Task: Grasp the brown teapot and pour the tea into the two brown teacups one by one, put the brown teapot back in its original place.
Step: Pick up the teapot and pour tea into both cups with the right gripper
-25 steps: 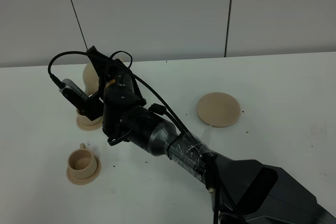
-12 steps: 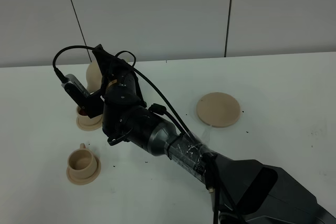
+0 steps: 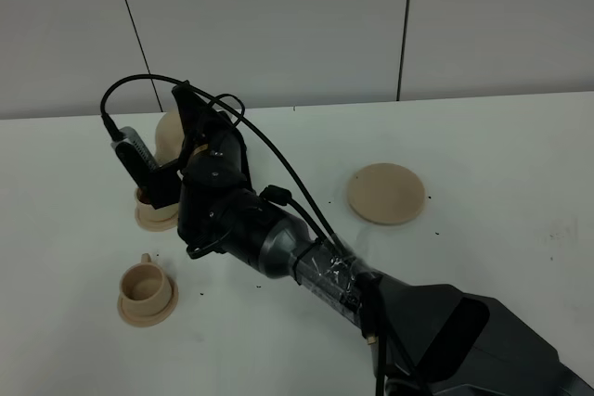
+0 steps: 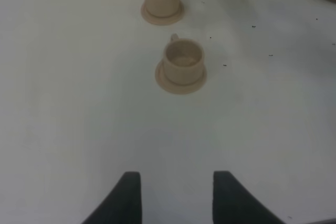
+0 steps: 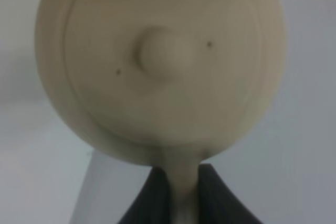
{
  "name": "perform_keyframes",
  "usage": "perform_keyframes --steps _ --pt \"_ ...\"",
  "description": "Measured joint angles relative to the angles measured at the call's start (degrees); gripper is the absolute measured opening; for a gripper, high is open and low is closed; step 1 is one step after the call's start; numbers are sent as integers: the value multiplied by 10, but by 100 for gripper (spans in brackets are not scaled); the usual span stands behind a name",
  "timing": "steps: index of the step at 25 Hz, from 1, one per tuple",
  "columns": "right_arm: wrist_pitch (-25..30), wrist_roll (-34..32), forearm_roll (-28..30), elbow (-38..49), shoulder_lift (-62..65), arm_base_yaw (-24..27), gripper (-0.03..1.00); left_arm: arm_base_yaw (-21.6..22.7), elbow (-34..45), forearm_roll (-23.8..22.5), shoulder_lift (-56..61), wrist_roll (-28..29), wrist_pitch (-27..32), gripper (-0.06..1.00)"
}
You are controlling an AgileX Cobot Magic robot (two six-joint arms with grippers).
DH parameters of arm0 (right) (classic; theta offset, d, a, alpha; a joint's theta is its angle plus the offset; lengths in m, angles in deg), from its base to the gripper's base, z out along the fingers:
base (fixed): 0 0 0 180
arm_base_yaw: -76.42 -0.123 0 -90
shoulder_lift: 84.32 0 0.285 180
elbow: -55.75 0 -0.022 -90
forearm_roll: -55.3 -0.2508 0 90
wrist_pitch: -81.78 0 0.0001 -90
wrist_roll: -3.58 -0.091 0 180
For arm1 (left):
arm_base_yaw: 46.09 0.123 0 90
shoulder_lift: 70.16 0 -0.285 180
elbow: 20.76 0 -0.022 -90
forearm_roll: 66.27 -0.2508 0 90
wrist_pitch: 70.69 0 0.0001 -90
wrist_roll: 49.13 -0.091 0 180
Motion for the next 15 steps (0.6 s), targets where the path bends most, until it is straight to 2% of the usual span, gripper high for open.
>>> perform_keyframes --steps 8,15 --pt "26 -20 -49 0 0 -14 9 0 0 0 0 0 0 39" --pt "133 -21 -100 0 44 -14 9 0 0 0 0 0 0 39"
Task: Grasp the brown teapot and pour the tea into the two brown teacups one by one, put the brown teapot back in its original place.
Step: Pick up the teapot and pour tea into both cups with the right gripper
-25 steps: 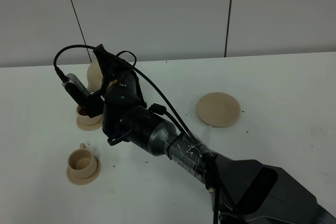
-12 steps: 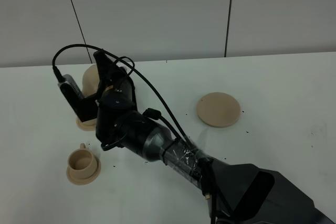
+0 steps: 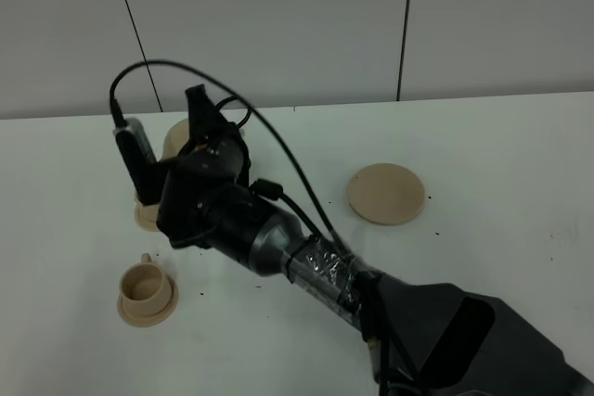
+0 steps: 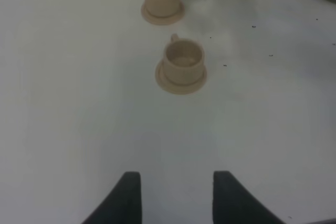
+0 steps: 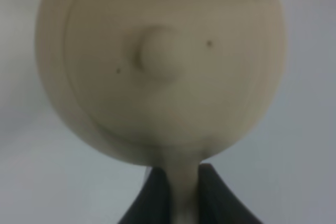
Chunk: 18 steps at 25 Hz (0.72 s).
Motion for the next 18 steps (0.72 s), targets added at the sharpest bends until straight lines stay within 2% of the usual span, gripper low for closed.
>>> perform_keyframes --steps 4,9,13,18 --pt "63 -1 -57 0 43 0 9 0 0 0 0 0 0 39" --pt "126 -6 -158 0 88 1 9 0 0 0 0 0 0 39" --pt "133 -36 -221 0 110 1 9 0 0 0 0 0 0 39" --pt "134 -92 -271 -1 114 1 9 0 0 0 0 0 0 39"
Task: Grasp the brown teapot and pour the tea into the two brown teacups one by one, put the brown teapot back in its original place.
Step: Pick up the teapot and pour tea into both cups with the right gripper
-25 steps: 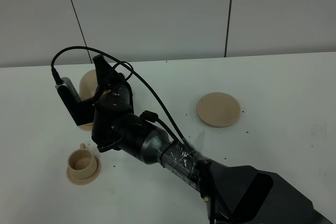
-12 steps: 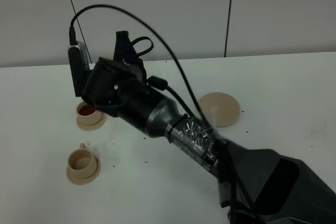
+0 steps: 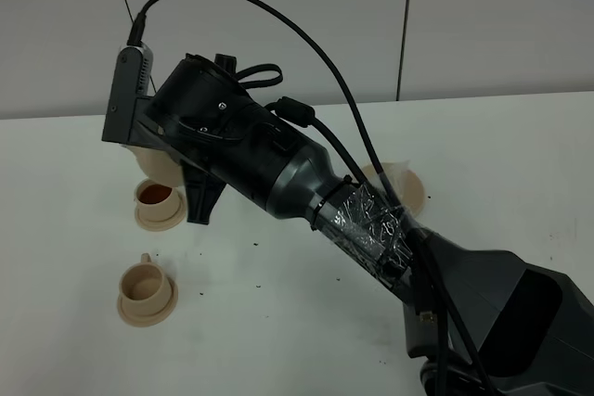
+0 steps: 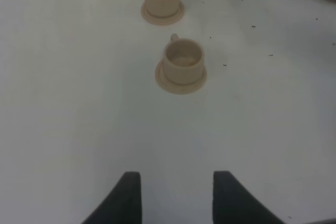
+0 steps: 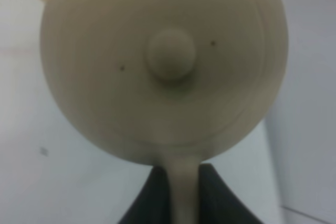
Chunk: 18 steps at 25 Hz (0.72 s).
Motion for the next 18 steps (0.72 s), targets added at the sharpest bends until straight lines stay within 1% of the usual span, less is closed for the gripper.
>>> perform_keyframes --steps 4,9,14,18 --pt "1 -35 -31 2 0 1 9 0 0 0 0 0 0 39" --pt "2 -73 -85 3 0 10 9 0 0 0 0 0 0 39" --pt "2 -95 -128 3 -17 36 9 0 0 0 0 0 0 39" --pt "4 -108 -145 5 -36 58 9 0 0 0 0 0 0 39"
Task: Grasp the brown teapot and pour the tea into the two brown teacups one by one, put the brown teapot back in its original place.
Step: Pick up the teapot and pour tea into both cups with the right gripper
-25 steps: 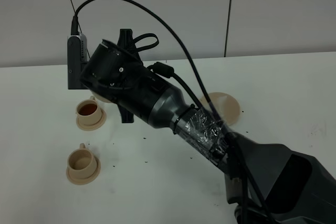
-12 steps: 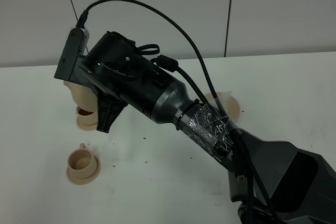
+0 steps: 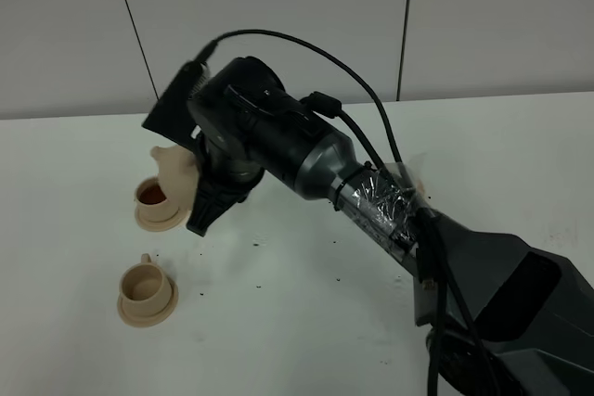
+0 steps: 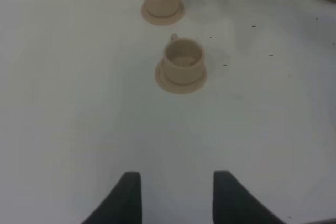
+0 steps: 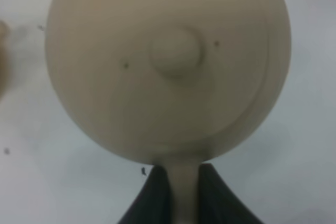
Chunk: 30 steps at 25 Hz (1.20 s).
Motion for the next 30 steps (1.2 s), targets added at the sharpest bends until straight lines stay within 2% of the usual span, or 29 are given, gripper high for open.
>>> perform_keyframes --steps 10,17,24,30 --pt "0 -15 -18 49 -3 16 9 0 0 0 0 0 0 39" --pt "-1 -16 -35 51 -3 16 9 0 0 0 0 0 0 39" --pt "-1 -16 -35 52 -3 16 9 0 0 0 0 0 0 39" --pt "-1 -16 -11 52 -3 16 9 0 0 0 0 0 0 39"
